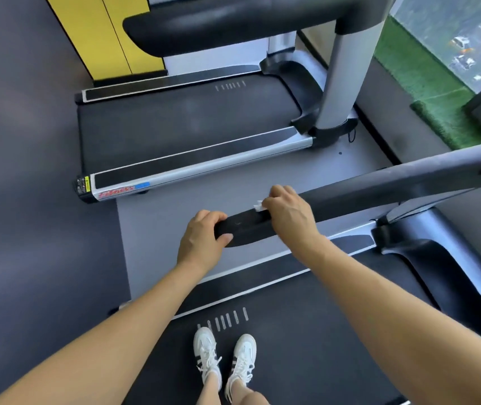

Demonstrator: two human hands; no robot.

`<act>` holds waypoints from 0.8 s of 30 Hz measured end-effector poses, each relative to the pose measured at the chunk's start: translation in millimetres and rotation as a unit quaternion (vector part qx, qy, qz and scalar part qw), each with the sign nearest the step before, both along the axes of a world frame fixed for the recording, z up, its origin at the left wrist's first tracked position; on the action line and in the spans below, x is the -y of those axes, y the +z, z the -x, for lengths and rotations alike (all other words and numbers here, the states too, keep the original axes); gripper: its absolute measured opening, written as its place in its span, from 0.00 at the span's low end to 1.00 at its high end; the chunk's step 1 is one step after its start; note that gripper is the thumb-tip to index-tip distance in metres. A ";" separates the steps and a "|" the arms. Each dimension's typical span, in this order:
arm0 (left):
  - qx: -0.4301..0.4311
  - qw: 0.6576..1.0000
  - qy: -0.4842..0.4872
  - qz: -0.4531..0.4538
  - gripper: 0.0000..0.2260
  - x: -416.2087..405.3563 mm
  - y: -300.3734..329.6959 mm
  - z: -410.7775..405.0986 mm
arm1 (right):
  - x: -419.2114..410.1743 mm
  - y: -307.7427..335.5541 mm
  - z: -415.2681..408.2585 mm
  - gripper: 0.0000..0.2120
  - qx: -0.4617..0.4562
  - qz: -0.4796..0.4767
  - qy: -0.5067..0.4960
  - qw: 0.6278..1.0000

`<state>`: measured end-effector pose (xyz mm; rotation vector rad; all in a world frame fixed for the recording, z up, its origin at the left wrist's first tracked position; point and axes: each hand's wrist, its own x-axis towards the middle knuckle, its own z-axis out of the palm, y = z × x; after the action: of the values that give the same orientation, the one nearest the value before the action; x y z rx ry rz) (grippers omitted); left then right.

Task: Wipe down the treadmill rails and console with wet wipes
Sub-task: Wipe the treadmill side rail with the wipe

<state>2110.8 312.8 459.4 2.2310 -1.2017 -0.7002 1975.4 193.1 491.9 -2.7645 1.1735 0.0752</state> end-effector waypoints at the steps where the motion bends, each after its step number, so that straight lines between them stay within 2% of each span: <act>1: 0.001 1.000 0.002 0.002 0.14 0.3 -0.3 0.7 | 12.5 2.5 11.9 0.12 -0.008 0.018 -0.027 0.999; 3: -0.003 1.000 0.009 0.001 0.14 1.0 -1.2 0.6 | 28.6 6.7 27.4 0.11 -0.017 0.046 -0.093 0.995; 6: -0.013 1.000 0.012 -0.008 0.13 4.2 -1.2 -3.1 | 19.4 0.8 14.5 0.12 0.018 0.039 -0.150 0.988; 11: -0.009 1.000 0.015 -0.019 0.12 8.6 -0.4 -4.4 | -36.3 -11.0 -41.1 0.11 0.058 -0.036 -0.037 0.997; 14: -0.008 1.000 0.016 -0.022 0.11 9.0 -0.4 -3.6 | -34.5 -7.6 -35.0 0.11 0.042 -0.045 0.023 0.998; 16: -0.009 0.999 0.017 -0.026 0.11 9.3 0.9 -4.8 | -12.1 -2.6 -12.9 0.12 0.014 -0.025 0.012 1.000; 20: -0.008 0.999 0.020 -0.024 0.11 9.1 0.4 -4.9 | 24.1 4.5 22.5 0.12 0.010 0.031 -0.105 0.994; 22: -0.009 0.999 0.024 -0.023 0.11 8.3 0.4 -3.2 | 7.6 4.1 9.0 0.08 0.016 0.028 -0.092 0.995; 23: -0.008 0.999 0.024 -0.023 0.11 8.1 0.4 -2.8 | -4.8 4.4 -2.9 0.04 0.019 0.008 -0.070 0.997; 24: -0.006 0.999 0.024 -0.025 0.11 8.4 1.0 -2.6 | -16.7 1.7 -12.5 0.05 0.038 -0.010 -0.035 0.999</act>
<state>2113.4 304.3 460.5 2.2856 -1.1320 -0.7317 1987.8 209.8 493.5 -2.6806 1.2426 -0.0248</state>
